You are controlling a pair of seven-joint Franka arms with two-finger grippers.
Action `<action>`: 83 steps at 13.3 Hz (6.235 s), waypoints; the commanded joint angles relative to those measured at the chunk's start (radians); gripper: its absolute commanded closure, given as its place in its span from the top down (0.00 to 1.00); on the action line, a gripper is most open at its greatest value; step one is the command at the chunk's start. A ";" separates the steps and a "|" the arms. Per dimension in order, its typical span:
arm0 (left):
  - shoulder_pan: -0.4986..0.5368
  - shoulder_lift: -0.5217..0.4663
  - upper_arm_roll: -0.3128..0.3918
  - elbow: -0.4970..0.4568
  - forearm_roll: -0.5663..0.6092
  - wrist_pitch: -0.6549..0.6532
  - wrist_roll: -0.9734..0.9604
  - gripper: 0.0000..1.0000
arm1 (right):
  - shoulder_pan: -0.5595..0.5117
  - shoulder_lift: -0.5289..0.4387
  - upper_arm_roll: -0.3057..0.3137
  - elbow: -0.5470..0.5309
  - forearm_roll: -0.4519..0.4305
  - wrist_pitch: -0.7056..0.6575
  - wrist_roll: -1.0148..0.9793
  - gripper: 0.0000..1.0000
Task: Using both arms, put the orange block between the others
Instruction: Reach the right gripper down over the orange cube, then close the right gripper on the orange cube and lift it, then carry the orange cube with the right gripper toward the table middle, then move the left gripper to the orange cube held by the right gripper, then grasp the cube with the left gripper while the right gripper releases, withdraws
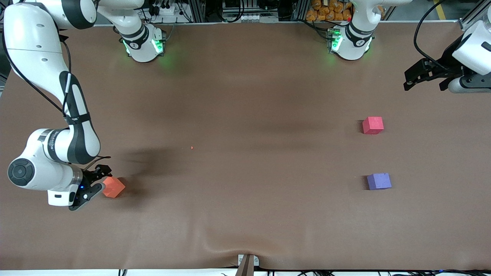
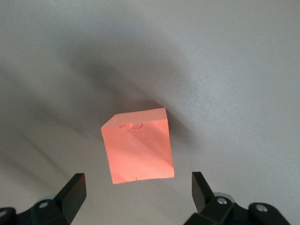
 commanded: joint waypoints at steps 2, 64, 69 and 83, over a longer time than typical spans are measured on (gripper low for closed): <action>0.009 0.003 -0.006 0.020 0.010 -0.001 0.020 1.00 | 0.003 0.049 0.002 0.022 0.007 0.063 -0.043 1.00; -0.323 0.259 -0.045 0.115 0.013 0.059 -0.484 1.00 | 0.511 -0.337 0.007 0.025 0.256 -0.349 1.350 1.00; -0.425 0.391 -0.047 0.118 0.021 0.207 -0.629 1.00 | 0.196 -0.538 0.243 0.025 0.071 -0.595 1.251 1.00; -0.620 0.627 -0.045 -0.005 0.082 0.532 -1.057 1.00 | -0.058 -0.670 0.130 0.025 0.004 -0.732 0.801 1.00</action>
